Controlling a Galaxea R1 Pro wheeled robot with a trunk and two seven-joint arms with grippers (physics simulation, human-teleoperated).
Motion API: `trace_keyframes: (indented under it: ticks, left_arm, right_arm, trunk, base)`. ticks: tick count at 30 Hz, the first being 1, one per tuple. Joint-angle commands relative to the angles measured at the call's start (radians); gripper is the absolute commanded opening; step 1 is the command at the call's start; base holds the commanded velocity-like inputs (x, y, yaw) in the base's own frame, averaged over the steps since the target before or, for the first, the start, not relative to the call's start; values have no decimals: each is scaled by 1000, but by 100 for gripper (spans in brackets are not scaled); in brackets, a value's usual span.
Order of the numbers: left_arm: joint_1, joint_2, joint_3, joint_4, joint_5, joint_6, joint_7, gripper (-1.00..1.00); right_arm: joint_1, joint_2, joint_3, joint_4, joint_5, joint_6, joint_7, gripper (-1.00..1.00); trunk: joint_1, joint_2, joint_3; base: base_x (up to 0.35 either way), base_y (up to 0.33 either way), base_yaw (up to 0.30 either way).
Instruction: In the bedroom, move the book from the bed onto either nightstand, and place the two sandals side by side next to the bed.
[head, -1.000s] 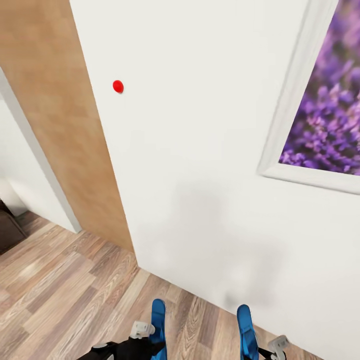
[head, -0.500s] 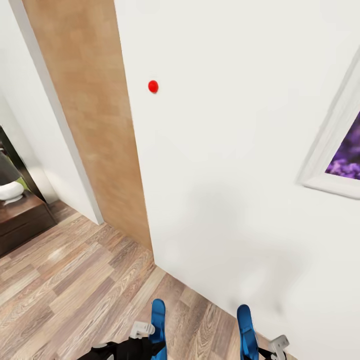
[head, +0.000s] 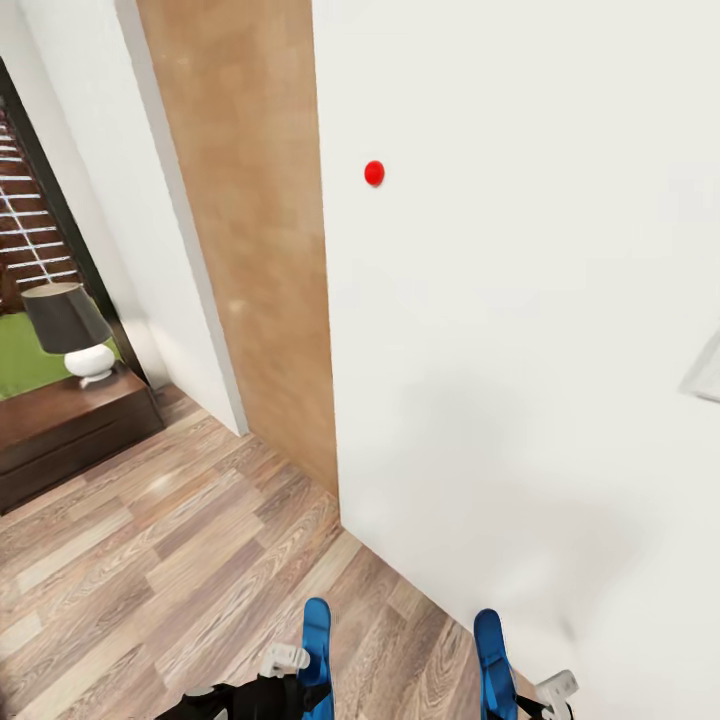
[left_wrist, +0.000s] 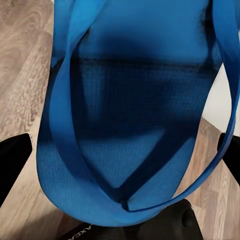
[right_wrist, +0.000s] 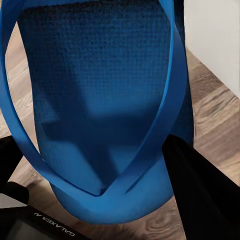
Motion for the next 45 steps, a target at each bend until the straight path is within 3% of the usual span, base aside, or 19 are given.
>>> trace_keyframes:
  ticks: [1, 20, 35, 45]
  left_arm:
    - [-1, 0, -8, 0, 8, -1, -1, -100]
    - [-1, 0, -8, 0, 8, -1, -2, -100]
    - [-1, 0, -9, 0, 8, -1, -2, -100]
    - [-1, 0, -9, 0, 7, -1, -2, -100]
  right_arm:
    - [-1, 1, -9, 0, 9, -5, 5, -100]
    - [-1, 1, -9, 0, 9, -5, 5, -100]
    - [-1, 1, -9, 0, 9, -5, 4, -100]
    - [-1, 1, -9, 0, 9, -5, 4, -100]
  trunk:
    - [0, -1, -1]
    - [0, -1, -1]
    - [0, -1, -1]
    - [0, -1, -1]
  base:
    - [0, 0, 286]
    - [193, 0, 286]
    - [37, 0, 285]
    - [271, 0, 283]
